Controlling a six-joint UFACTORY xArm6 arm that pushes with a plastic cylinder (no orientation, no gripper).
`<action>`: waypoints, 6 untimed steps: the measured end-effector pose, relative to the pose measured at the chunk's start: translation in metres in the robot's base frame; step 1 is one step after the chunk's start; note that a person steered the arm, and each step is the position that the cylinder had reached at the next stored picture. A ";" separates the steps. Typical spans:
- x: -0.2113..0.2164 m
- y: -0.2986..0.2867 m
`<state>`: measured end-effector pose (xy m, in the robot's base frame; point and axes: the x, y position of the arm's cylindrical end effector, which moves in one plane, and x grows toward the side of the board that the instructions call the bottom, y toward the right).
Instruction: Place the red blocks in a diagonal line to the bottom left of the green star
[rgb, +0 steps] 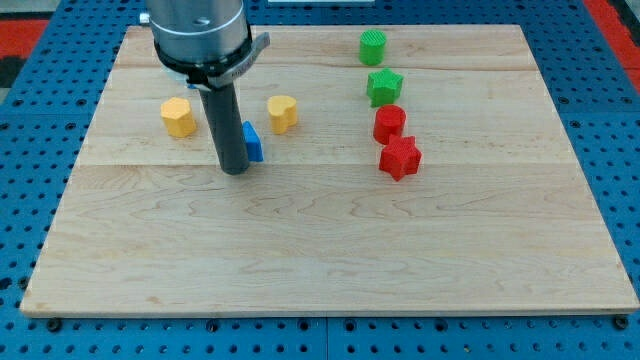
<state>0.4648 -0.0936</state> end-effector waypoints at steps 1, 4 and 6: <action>0.036 0.109; -0.042 0.137; -0.038 0.200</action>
